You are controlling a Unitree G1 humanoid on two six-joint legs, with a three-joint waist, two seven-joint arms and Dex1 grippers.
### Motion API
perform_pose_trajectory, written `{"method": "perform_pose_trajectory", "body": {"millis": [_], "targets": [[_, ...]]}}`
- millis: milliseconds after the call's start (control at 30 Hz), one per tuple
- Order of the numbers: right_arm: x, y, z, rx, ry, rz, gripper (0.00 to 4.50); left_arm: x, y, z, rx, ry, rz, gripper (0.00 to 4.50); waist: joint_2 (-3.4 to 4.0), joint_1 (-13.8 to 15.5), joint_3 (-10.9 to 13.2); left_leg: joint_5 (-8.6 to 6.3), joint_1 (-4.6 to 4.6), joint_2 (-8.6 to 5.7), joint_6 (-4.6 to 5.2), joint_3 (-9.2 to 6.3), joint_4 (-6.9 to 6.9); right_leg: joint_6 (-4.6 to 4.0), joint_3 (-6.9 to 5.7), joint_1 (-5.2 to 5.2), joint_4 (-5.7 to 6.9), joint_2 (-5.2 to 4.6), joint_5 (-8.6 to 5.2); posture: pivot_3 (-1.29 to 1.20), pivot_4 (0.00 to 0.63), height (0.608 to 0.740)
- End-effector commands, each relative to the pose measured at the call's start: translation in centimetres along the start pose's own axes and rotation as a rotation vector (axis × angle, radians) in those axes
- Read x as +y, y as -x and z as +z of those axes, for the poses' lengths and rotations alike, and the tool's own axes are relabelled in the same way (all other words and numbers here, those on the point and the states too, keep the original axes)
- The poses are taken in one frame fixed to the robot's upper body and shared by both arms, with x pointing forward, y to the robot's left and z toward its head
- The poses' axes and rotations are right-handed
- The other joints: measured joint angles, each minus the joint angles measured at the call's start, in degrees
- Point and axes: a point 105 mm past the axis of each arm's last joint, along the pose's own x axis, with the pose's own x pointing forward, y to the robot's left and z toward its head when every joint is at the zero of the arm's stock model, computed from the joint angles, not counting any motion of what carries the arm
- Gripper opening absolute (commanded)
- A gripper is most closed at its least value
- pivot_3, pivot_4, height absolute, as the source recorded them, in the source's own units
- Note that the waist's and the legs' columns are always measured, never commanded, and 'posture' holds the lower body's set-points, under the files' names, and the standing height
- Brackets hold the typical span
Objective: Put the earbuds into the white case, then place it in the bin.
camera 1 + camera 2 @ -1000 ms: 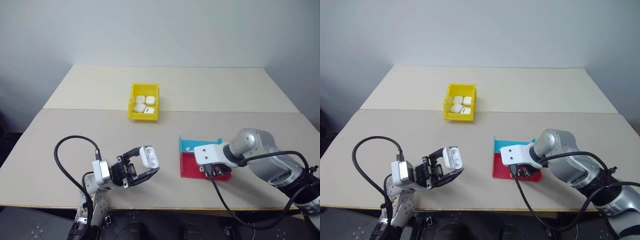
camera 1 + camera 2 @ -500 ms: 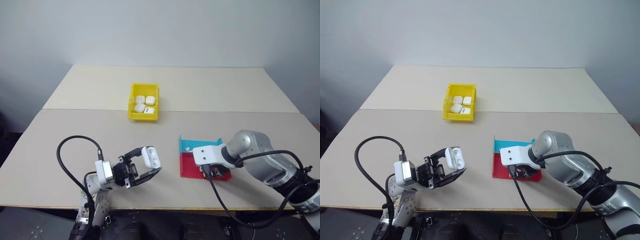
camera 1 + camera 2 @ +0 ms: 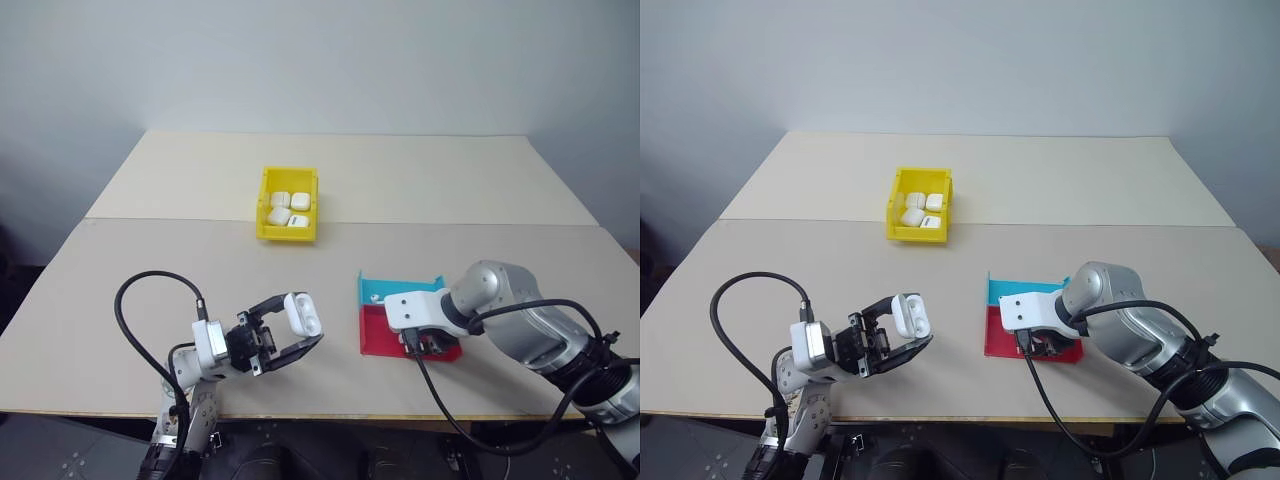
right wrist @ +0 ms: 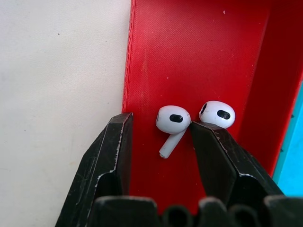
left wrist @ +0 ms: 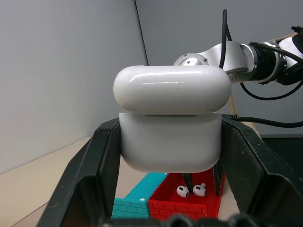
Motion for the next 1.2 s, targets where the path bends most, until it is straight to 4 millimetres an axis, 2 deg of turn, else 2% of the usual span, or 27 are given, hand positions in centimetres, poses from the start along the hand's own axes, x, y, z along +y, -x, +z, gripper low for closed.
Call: {"method": "perform_pose_trajectory", "body": {"millis": [33, 133, 233, 867, 900, 967, 1200], "targets": [[-0.31, 0.16, -0.19, 0.015, -0.003, -0.027, 2.3, 0.0, -0.17, 0.56, -0.013, -0.032, 0.001, 2.79, 0.0, 0.0, 0.0, 0.0, 0.0, 0.0, 0.0, 0.0, 0.0, 0.0, 0.0, 0.0, 0.0, 0.0, 0.0, 0.0, 0.15, 0.74], [-0.25, 0.2, -0.11, 0.012, -0.002, -0.02, 2.3, 0.0, -0.16, 0.37, -0.009, -0.033, 0.005, 2.79, 0.0, 0.0, 0.0, 0.0, 0.0, 0.0, 0.0, 0.01, 0.0, 0.0, 0.0, 0.0, 0.0, 0.0, 0.0, 0.0, 0.15, 0.74], [-0.26, 0.25, 0.07, 0.006, -0.001, -0.022, 1.8, -0.02, -0.15, 0.36, -0.008, -0.032, 0.004, 2.79, 0.0, -0.01, 0.0, 0.0, 0.0, 0.0, 0.0, 0.01, 0.0, 0.0, 0.0, 0.0, 0.0, 0.0, 0.0, 0.0, 0.15, 0.74], [-0.39, 0.13, 0.18, 0.01, -0.003, -0.023, 1.8, -0.07, 0.01, 0.22, 0.006, -0.038, 0.009, 2.79, 0.0, -0.05, 0.0, 0.0, 0.0, 0.01, 0.0, -0.01, 0.0, 0.0, 0.0, -0.01, 0.0, 0.01, 0.0, 0.0, 0.15, 0.74], [-0.37, 0.09, 0.1, 0.013, -0.003, -0.022, 1.52, -0.06, 0.02, 0.22, 0.007, -0.038, 0.009, 2.79, 0.0, -0.05, 0.0, 0.0, 0.0, 0.01, 0.0, -0.02, 0.0, 0.0, 0.0, -0.01, 0.0, 0.01, 0.0, 0.0, 0.15, 0.74], [-0.36, 0.07, 0.07, 0.013, -0.007, -0.024, 1.32, -0.08, 0.02, 0.24, 0.006, -0.038, 0.009, 2.79, 0.0, -0.05, 0.0, 0.0, 0.0, 0.01, 0.0, -0.01, 0.0, 0.0, 0.0, -0.01, 0.0, 0.01, 0.0, 0.0, 0.15, 0.74], [-0.4, 0.04, 0.29, 0.006, -0.003, -0.028, 1.32, -0.05, -0.01, 0.21, 0.008, -0.038, 0.008, 2.79, 0.01, -0.08, 0.0, 0.0, 0.0, 0.01, 0.0, -0.02, 0.0, 0.0, -0.01, -0.01, 0.0, 0.01, 0.0, 0.0, 0.15, 0.74]]}}
